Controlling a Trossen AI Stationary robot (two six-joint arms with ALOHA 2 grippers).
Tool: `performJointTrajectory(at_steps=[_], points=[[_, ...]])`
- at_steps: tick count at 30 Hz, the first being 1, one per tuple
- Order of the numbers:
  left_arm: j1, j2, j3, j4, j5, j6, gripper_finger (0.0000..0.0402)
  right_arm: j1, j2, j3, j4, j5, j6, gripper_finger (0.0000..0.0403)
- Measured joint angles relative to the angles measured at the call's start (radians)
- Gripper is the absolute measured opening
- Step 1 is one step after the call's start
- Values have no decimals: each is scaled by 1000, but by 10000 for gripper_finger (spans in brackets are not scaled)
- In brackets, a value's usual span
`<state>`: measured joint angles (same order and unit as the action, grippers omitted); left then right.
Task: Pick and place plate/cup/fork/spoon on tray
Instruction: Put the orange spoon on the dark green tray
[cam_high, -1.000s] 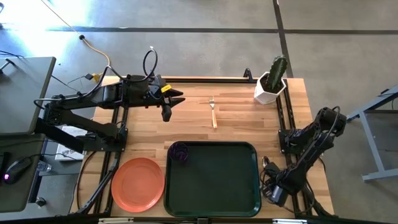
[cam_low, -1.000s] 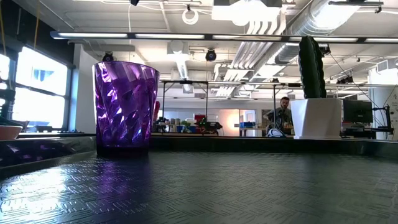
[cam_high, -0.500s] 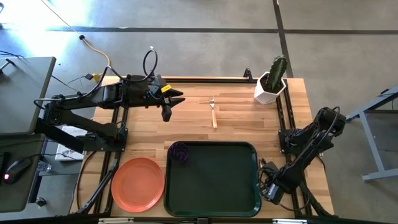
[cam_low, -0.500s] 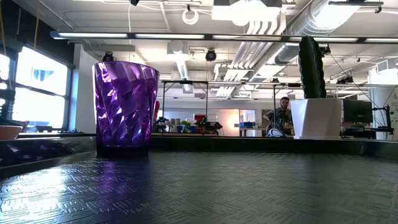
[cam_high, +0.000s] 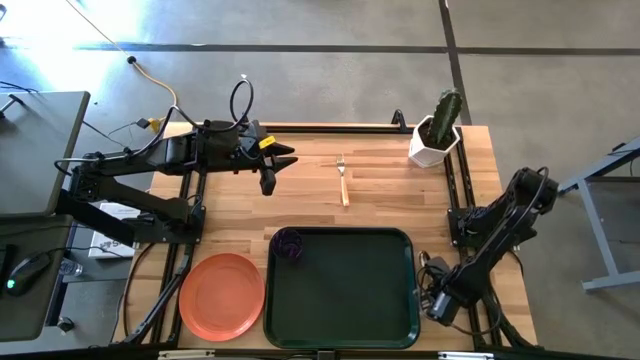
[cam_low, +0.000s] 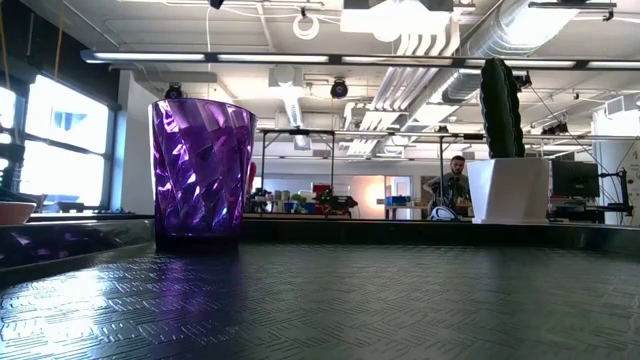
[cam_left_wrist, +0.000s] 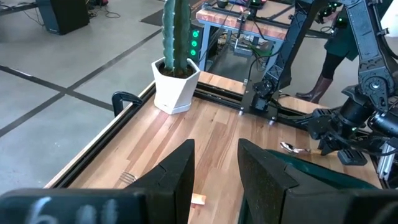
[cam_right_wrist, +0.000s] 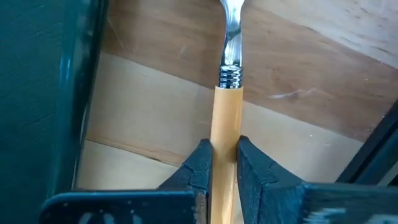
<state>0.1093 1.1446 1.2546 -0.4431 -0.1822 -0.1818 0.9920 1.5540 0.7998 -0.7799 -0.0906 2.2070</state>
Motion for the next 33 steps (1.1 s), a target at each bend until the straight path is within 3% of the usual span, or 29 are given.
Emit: performJointTrajectory(at_steps=[13,24,33], points=[[0,0,0,0,-2,1,113,2,-85,4,0,17,123,21],[0,0,0,-1,-4,0,113,-19,-115,135,-112,161,111,21],[0,0,0,-4,-4,1,113,-118,-114,234,-211,250,115,20]])
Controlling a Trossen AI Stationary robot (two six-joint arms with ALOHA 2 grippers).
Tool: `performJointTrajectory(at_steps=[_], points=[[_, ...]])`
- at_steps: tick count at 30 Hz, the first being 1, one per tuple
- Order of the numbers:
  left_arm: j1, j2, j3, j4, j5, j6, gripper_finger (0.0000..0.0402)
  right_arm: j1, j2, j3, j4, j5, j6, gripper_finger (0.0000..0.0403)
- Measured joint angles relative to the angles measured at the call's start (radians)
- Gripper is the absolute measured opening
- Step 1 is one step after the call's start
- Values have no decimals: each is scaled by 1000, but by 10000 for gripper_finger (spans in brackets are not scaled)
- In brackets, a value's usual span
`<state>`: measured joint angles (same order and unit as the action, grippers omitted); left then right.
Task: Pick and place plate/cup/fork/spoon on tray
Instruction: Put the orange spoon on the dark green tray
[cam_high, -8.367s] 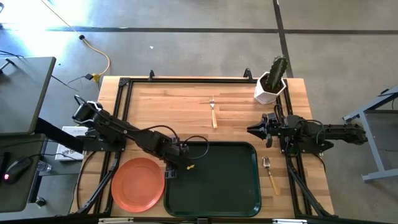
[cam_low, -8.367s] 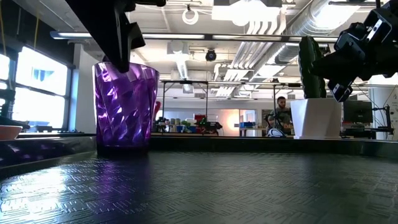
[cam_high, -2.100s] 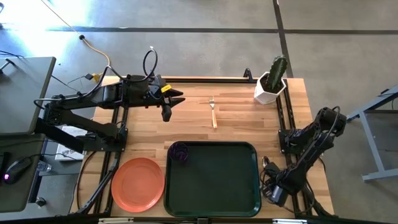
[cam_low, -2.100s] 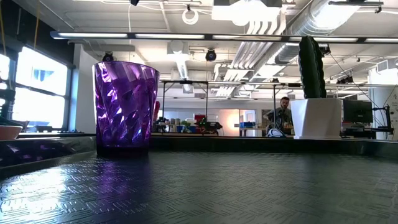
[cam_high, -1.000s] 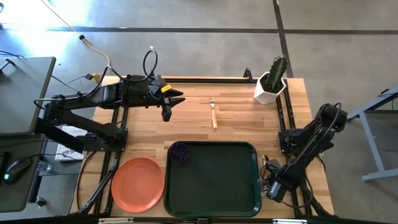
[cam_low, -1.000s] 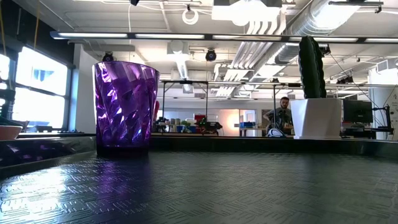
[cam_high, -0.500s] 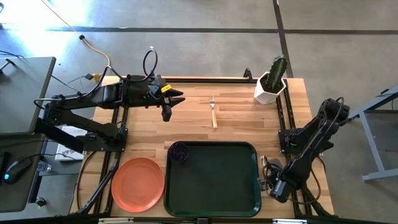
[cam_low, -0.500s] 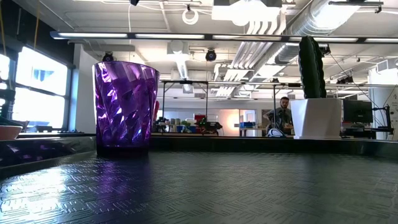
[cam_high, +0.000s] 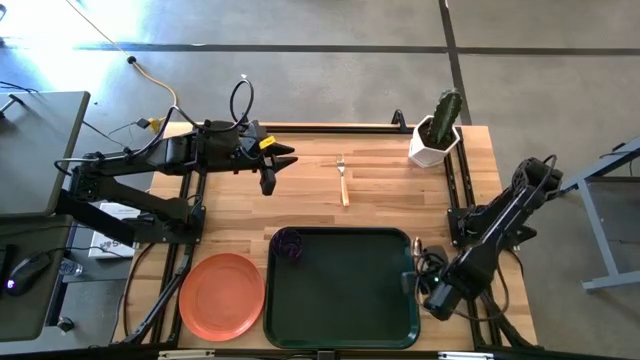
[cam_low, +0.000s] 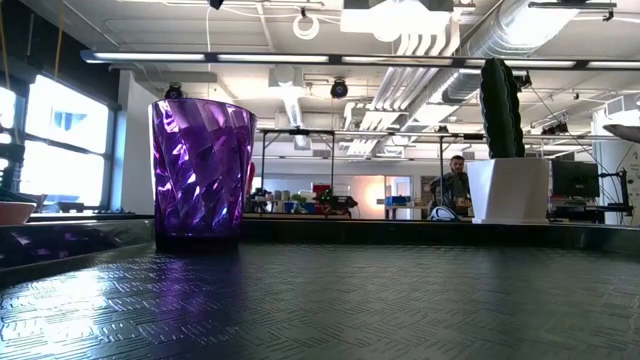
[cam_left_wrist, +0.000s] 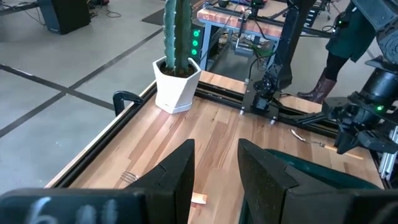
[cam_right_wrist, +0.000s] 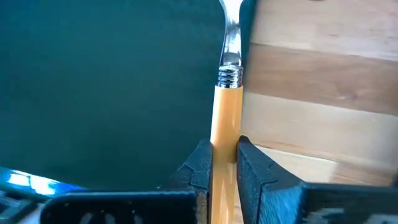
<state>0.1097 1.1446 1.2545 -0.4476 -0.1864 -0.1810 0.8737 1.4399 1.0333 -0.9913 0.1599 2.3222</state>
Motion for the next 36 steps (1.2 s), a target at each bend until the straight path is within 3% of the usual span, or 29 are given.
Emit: performJointTrajectory(at_steps=[4,12,24,36], points=[[0,0,0,-14,0,-1,113,-62,0,6,18,31,0,25],[0,0,0,-44,0,0,113,-141,95,7,159,-5,3,22],[0,0,0,-55,0,45,113,-146,270,7,310,-127,1,26],[0,0,0,-56,0,44,113,-138,290,7,269,-154,-48,27]])
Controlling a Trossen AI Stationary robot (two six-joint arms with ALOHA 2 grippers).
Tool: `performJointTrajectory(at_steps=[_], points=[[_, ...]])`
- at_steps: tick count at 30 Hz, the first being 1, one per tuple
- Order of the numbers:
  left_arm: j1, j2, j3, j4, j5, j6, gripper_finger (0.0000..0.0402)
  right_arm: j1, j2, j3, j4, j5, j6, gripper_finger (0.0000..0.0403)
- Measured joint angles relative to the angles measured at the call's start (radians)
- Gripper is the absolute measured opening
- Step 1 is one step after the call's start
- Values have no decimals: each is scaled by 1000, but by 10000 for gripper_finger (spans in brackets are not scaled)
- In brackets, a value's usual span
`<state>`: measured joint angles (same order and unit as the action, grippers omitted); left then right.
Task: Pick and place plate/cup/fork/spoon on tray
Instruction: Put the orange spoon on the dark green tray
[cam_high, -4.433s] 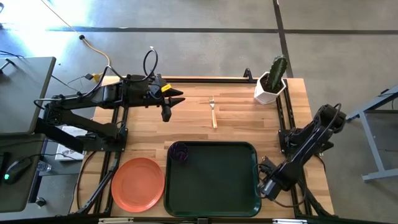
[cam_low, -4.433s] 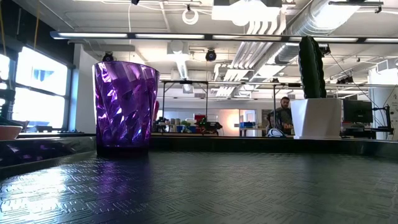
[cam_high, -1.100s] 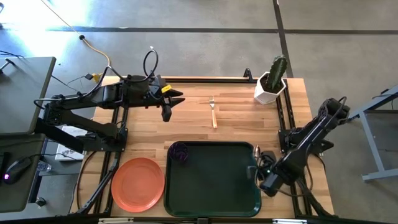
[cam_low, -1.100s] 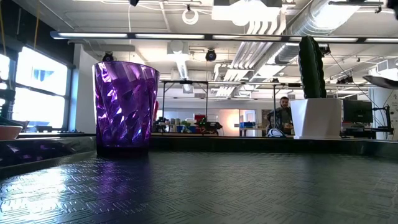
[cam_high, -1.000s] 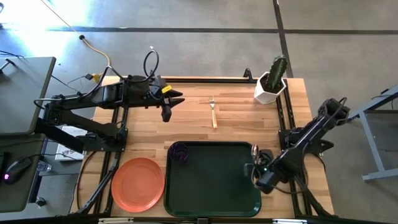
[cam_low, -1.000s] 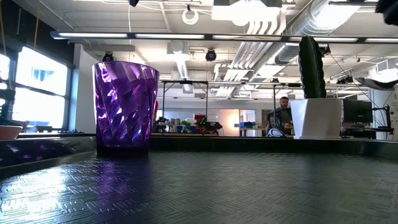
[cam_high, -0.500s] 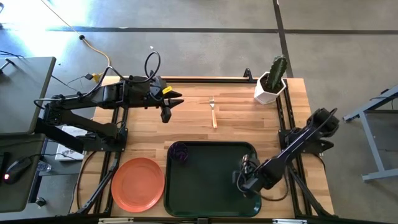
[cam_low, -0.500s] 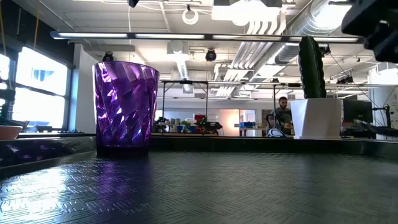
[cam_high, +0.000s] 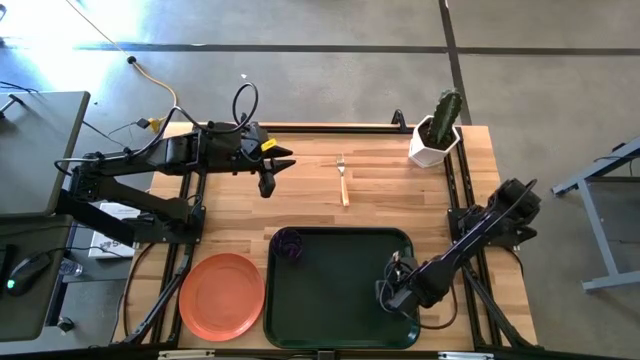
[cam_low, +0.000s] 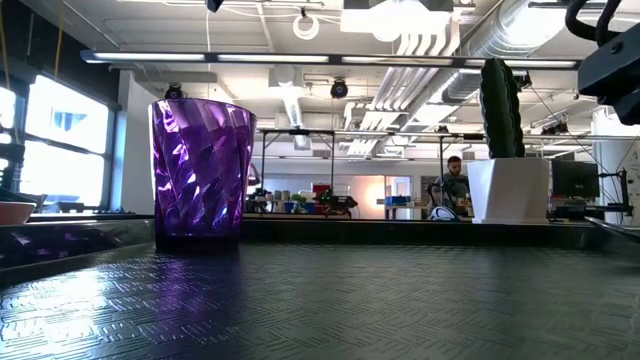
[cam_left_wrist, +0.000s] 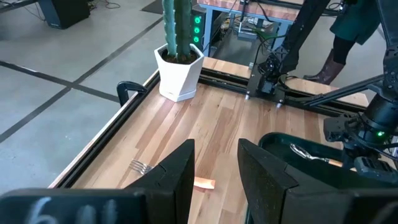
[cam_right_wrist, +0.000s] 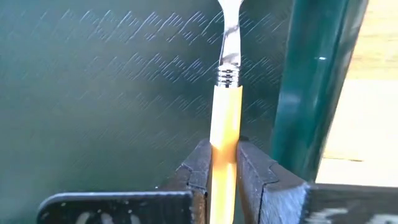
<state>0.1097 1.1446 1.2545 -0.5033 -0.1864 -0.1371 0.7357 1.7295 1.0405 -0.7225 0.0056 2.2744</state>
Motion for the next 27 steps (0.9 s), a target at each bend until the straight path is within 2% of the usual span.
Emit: performJointTrajectory(at_steps=[15,27], points=[[0,0,0,0,0,-1,113,0,33,0,22,-35,-10,30],[0,0,0,0,0,-1,113,0,33,-1,37,-44,-13,67]])
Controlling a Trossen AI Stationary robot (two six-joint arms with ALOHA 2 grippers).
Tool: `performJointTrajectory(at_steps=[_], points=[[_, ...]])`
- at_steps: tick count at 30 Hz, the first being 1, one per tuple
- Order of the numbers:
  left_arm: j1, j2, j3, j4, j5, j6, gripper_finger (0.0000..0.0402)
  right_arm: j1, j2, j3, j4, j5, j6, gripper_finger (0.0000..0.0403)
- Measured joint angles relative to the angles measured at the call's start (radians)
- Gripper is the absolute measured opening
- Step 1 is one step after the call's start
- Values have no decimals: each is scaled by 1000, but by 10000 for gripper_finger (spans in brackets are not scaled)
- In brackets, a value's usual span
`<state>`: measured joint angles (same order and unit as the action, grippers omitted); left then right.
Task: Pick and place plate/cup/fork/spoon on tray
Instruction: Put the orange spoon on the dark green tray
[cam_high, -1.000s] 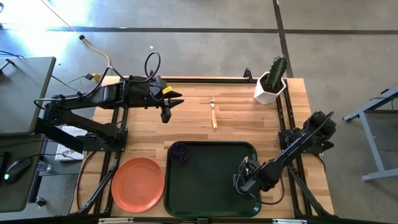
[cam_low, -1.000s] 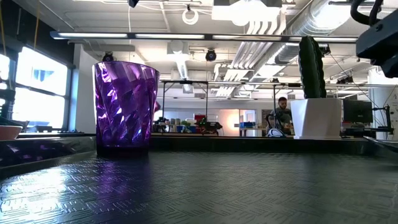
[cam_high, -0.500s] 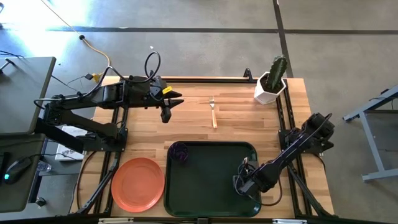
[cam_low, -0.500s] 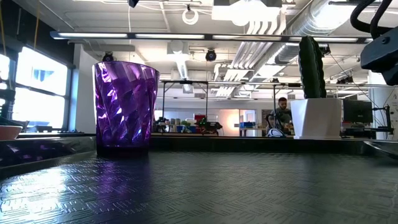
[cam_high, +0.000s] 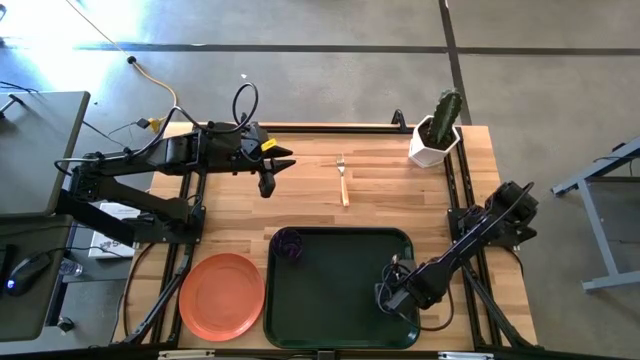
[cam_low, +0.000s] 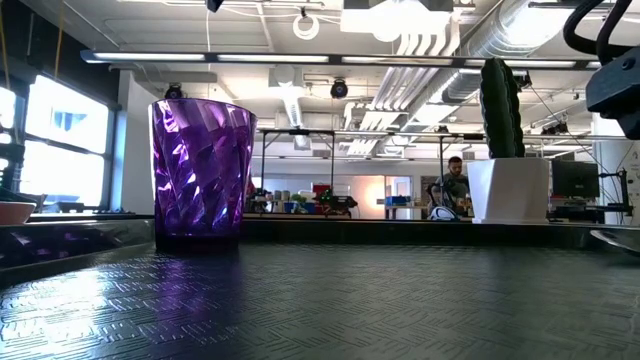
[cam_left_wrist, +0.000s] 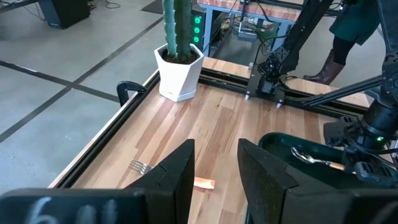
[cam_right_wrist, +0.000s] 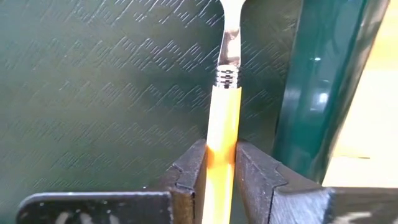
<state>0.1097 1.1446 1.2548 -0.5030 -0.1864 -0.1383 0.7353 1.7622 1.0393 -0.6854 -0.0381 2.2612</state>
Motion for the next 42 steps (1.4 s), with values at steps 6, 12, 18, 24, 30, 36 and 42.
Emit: performJointTrajectory(at_steps=[6,12,18,24,30,36,42], points=[[0,0,0,0,0,1,113,0,0,0,6,-23,-3,69],[0,0,0,0,0,2,113,0,0,0,5,-23,-3,69],[0,0,0,0,0,2,113,0,0,0,5,-25,-1,74],[0,0,0,0,0,3,113,0,0,-1,3,-60,8,73],[0,0,0,0,0,18,113,0,0,-1,3,-55,-22,71],[0,0,0,0,0,18,113,0,0,-1,3,-45,-18,71],[0,0,0,0,0,19,113,0,0,-1,3,-45,-22,77]])
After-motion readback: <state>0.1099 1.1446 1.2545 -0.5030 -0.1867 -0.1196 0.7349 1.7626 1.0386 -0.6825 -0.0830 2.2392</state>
